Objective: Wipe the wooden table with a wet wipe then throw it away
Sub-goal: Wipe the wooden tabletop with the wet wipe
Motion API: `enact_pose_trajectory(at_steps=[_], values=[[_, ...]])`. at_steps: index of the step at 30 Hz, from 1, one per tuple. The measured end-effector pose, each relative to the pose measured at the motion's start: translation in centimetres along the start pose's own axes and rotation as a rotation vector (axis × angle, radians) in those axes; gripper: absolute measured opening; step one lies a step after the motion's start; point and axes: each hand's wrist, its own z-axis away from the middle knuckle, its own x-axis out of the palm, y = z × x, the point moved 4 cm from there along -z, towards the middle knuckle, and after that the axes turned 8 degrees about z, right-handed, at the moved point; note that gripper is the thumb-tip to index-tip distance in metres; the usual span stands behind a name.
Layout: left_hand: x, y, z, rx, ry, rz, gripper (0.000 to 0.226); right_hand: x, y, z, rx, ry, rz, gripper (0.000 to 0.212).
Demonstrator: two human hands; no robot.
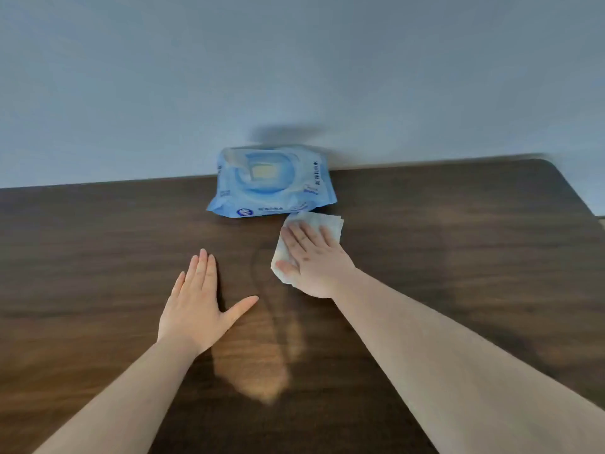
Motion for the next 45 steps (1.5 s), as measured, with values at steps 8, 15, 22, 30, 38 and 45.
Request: enact_pose_trajectory(at_steps=[8, 15, 22, 30, 38, 45], values=[[-1.9, -16.8, 5.4, -0.394, 0.055, 0.055, 0.133, -1.7, -15.9, -9.2, -0.219, -0.019, 0.066, 0.067], [-2.5, -24.3, 8.3, -0.525, 0.095, 0.122, 0.139, -2.2, -31.9, -14.8, -0.428, 0.086, 0.092, 0.068], [-2.5, -24.8, 8.1, -0.497, 0.07, 0.149, 0.147, -2.7, -41.7, -18.7, -0.51, 0.085, 0.108, 0.068], [-2.1, -25.0, 8.0, -0.5, 0.066, 0.131, 0.14, -2.5, -38.2, -17.5, -0.434, 0.062, 0.11, 0.069], [-3.1, -22.5, 8.0, -0.349, 0.024, 0.004, 0.122, -1.4, -20.3, -10.0, -0.124, 0.054, 0.062, 0.069], [-2.1, -8.1, 3.4, 0.02, 0.018, 0.074, 0.103, 0.7, -1.9, -0.9, 0.312, 0.074, 0.014, 0.071]])
